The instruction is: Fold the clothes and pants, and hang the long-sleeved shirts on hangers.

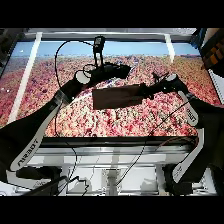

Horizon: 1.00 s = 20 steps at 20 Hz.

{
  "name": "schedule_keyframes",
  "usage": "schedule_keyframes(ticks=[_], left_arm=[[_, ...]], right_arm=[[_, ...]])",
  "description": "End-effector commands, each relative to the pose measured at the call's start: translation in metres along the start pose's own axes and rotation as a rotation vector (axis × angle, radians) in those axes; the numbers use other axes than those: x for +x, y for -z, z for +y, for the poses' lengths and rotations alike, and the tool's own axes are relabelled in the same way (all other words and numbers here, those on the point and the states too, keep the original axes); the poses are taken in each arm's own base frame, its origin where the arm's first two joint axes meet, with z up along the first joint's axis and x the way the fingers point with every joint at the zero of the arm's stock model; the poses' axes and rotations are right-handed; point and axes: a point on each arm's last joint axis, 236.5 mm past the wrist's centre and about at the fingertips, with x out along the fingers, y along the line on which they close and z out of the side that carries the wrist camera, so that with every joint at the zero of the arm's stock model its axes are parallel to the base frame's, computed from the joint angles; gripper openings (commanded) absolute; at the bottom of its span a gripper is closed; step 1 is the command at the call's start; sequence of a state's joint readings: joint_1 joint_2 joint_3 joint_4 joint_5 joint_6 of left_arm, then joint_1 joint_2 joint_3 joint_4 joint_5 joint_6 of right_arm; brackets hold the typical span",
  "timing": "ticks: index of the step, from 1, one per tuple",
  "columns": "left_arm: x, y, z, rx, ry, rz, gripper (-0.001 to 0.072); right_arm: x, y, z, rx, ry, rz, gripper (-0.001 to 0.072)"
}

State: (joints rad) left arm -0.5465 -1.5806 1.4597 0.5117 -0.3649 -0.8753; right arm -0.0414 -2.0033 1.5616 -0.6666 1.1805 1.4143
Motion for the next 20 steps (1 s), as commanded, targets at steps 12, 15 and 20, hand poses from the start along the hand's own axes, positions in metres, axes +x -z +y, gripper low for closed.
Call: schedule_keyframes(ticks=[12, 15, 20], left_arm=[[-0.281, -0.023, 0.231, 0.358, -0.835, 0.528, 0.0013], [-0.352, -0.037, 0.247, 0.248, -0.998, 0.491, 0.0014], [-0.391, -0.039, 0.256, 0.168, -1.071, 0.469, 0.0014]], right_arm=[[-0.328, -0.030, 0.195, -0.306, -0.259, -0.565, 0.0012], [-0.432, -0.001, 0.180, -0.257, -0.134, -0.802, 0.0012], [-0.581, 0.098, 0.044, 0.158, 0.453, -1.148, 0.0012]])
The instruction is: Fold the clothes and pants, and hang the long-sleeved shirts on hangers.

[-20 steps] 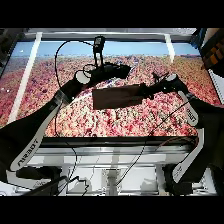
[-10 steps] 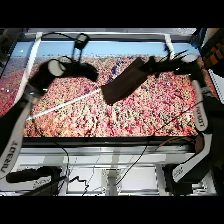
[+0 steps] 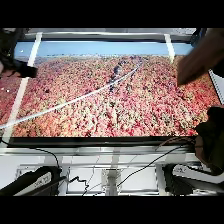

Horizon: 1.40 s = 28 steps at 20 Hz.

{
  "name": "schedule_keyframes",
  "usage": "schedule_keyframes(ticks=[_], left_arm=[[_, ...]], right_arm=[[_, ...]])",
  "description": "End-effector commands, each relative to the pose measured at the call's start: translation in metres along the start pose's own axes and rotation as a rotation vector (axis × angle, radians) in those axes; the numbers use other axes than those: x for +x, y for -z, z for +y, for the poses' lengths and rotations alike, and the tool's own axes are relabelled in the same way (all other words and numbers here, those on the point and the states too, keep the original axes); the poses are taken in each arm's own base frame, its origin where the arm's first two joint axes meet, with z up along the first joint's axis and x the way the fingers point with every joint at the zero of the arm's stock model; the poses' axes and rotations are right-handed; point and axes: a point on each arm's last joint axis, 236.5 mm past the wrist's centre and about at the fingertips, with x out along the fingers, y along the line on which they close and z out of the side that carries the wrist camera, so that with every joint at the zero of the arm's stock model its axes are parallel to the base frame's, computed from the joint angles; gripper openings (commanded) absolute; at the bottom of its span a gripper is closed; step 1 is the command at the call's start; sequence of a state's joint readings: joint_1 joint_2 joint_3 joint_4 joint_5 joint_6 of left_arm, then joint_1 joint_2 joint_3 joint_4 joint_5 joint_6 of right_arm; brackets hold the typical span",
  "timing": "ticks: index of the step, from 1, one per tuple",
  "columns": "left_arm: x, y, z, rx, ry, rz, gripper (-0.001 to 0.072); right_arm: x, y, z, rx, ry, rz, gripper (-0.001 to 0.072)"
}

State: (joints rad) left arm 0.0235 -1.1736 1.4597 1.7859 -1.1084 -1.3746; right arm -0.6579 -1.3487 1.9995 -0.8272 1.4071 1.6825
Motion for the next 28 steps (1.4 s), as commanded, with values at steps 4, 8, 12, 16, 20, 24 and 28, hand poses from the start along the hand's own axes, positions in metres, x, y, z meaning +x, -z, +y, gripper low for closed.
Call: schedule_keyframes(ticks=[4, 8, 12, 16, 20, 24, 28], left_arm=[[-0.008, 0.015, 0.028, -0.053, -0.068, 0.039, 0.0014], [-0.008, 0.015, 0.028, -0.053, -0.068, 0.039, 0.0014], [-0.008, 0.015, 0.028, -0.053, -0.068, 0.039, 0.0014], [-0.008, 0.015, 0.028, -0.053, -0.068, 0.039, 0.0014], [-0.008, 0.015, 0.028, -0.053, -0.068, 0.039, 0.0014], [-0.008, 0.015, 0.028, -0.053, -0.068, 0.039, 0.0014], [-0.008, 0.015, 0.028, -0.053, -0.068, 0.039, 0.0014]], right_arm=[[-0.236, 0.019, -0.176, 0.328, 0.908, -0.277, 0.0012], [-0.326, 0.049, -0.216, 0.455, 1.143, -0.348, 0.0012], [-0.363, 0.070, -0.228, 0.569, 1.219, -0.391, 0.0012], [-0.371, 0.069, -0.232, 0.616, 1.227, -0.446, 0.0473], [-0.372, 0.057, -0.232, 0.621, 1.206, -0.515, 0.0689], [-0.320, 0.032, -0.223, 0.601, 0.953, -0.485, 0.0520], [-0.222, -0.019, -0.135, 0.353, 0.374, -0.371, 0.0013]])
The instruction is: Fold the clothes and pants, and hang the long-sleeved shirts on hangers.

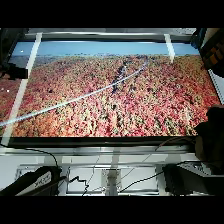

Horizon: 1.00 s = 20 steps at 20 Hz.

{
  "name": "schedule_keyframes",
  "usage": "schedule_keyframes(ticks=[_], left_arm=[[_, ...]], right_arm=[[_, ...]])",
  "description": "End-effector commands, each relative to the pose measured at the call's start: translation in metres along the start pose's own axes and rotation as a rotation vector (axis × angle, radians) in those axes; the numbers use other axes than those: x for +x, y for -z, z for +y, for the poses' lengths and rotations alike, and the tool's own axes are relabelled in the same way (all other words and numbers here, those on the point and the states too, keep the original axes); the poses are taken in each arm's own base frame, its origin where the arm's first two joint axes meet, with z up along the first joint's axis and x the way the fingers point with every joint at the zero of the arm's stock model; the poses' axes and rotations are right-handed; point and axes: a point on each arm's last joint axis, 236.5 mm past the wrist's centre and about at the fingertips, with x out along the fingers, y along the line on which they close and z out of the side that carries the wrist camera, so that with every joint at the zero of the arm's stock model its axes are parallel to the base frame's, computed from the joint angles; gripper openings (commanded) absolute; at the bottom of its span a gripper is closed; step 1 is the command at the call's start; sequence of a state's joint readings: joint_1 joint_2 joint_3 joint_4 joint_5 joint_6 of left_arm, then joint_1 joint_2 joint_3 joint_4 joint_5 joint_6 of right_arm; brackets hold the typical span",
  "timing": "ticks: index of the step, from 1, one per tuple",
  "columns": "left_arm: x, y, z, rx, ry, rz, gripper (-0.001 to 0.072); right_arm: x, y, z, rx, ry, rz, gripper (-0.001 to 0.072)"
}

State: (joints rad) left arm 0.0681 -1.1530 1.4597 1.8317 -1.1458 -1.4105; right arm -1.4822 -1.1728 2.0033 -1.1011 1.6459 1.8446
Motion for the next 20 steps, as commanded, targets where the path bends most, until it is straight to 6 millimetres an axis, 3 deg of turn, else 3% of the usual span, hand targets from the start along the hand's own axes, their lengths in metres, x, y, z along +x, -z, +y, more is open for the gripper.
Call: schedule_keyframes(ticks=[1, 3, 6, 9, 11, 13, 14, 17, 20], left_arm=[[0.000, 0.000, 0.000, -0.001, -0.001, -0.001, 0.0014], [0.000, 0.000, 0.000, 0.000, -0.001, -0.001, 0.0015], [0.000, 0.000, 0.000, 0.000, -0.001, -0.001, 0.0014], [0.000, 0.000, 0.000, 0.000, -0.001, -0.001, 0.0014], [0.000, 0.000, 0.000, 0.000, -0.001, -0.001, 0.0014], [0.000, 0.000, 0.000, 0.000, -0.001, -0.001, 0.0014], [0.000, 0.000, 0.000, -0.001, -0.001, -0.001, 0.0014], [0.000, 0.000, 0.000, 0.000, -0.001, -0.001, 0.0014], [0.000, 0.000, 0.000, 0.000, -0.001, -0.001, 0.0014]], right_arm=[[-0.021, 0.042, 0.128, -0.189, -0.542, 0.146, 0.0012], [-0.045, 0.084, 0.178, -0.301, -0.725, 0.246, 0.0012], [-0.078, 0.165, 0.227, -0.484, -0.871, 0.428, 0.0012], [-0.103, 0.258, 0.242, -0.754, -0.906, 0.608, 0.0012], [-0.100, 0.302, 0.236, -0.939, -0.814, 0.633, 0.0011], [-0.082, 0.319, 0.228, -1.126, -0.676, 0.551, 0.0011], [-0.068, 0.317, 0.224, -1.198, -0.584, 0.488, 0.0011], [-0.023, 0.278, 0.201, -1.290, -0.213, 0.309, 0.0011], [-0.014, 0.287, 0.197, -1.302, -0.183, 0.341, 0.0012]])
